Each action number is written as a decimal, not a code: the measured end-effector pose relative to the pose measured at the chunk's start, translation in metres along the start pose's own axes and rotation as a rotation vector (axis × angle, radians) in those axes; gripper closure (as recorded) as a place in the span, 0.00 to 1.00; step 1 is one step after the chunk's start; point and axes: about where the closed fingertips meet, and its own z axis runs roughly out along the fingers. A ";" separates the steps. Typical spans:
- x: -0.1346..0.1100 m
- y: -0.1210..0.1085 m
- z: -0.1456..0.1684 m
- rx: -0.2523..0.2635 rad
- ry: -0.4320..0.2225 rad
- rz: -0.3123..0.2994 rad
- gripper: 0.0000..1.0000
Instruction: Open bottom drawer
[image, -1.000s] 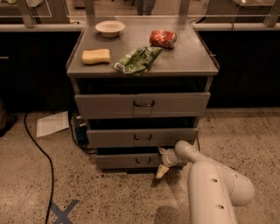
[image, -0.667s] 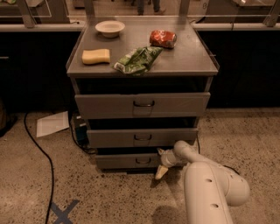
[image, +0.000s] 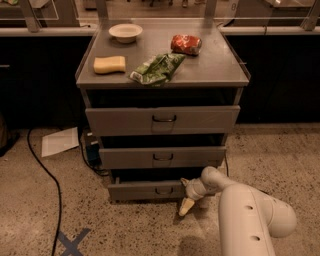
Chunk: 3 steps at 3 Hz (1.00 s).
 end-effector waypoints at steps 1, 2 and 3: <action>0.000 0.000 0.000 0.000 0.000 0.000 0.00; -0.003 0.017 0.010 -0.057 -0.023 -0.025 0.00; -0.007 0.032 0.010 -0.092 -0.038 -0.029 0.00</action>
Offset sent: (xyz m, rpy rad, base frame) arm -0.0344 0.0204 -0.0157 0.0592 0.0753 0.1365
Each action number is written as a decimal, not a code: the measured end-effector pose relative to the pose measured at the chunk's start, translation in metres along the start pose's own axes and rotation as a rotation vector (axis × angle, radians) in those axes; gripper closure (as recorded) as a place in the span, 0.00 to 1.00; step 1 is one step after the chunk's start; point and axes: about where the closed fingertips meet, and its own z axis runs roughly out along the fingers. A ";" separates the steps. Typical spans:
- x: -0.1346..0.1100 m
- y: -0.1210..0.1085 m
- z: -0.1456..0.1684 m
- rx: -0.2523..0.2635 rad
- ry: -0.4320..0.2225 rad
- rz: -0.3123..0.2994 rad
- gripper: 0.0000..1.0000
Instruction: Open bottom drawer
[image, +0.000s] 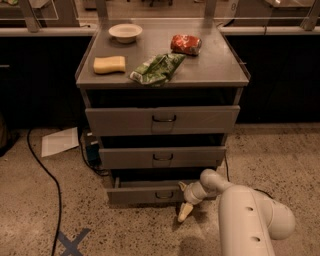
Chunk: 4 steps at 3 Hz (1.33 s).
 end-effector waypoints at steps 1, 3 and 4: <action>0.000 0.000 0.000 0.000 0.000 0.000 0.00; -0.005 0.026 0.004 -0.067 -0.007 -0.046 0.00; -0.005 0.026 0.004 -0.067 -0.007 -0.046 0.00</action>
Offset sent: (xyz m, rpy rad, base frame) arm -0.0041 0.0085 -0.0002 0.0169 0.0010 0.1014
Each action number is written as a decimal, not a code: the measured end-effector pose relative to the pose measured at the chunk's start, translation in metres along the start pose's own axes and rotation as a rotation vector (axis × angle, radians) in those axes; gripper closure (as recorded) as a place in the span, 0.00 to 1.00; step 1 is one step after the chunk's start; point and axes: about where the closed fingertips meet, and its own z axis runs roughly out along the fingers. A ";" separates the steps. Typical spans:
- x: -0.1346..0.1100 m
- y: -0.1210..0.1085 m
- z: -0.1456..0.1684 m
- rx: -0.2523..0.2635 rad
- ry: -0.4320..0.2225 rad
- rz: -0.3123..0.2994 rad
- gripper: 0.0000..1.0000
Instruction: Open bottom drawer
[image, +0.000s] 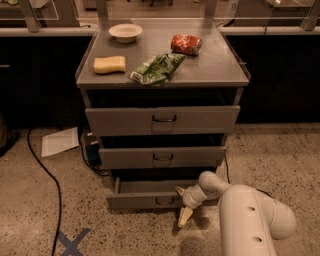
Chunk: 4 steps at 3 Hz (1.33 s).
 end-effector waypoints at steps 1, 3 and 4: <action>0.001 0.009 0.005 -0.037 -0.009 -0.006 0.00; 0.005 0.046 -0.020 -0.061 -0.029 0.044 0.00; 0.004 0.060 -0.014 -0.088 -0.025 0.050 0.00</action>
Offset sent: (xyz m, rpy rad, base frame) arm -0.0894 -0.0263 0.0058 0.0358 0.1627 0.0156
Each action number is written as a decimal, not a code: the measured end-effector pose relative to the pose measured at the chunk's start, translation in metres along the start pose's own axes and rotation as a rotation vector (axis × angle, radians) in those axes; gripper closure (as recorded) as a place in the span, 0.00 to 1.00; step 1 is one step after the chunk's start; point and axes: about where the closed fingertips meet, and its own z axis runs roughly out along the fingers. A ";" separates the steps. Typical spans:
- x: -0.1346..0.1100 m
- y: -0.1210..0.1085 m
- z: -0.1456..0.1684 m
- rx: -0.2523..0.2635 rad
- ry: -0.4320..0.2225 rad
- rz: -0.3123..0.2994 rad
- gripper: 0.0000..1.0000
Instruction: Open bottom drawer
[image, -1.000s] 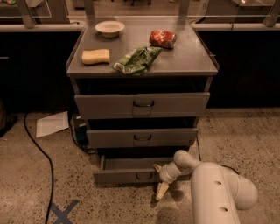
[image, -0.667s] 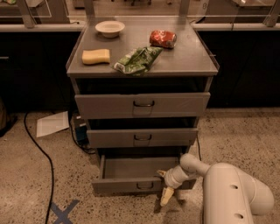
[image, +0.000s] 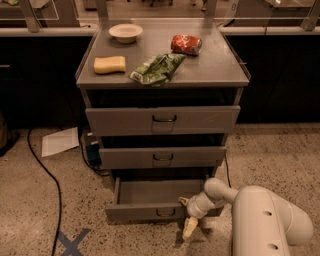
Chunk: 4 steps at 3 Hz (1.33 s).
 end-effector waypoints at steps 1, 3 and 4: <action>-0.001 0.028 -0.001 -0.022 -0.013 0.046 0.00; -0.002 0.049 0.002 -0.060 -0.038 0.052 0.00; 0.000 0.083 -0.004 -0.092 -0.056 0.102 0.00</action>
Offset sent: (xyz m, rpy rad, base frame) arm -0.1136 -0.0060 0.0297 0.0391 0.1719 -0.0648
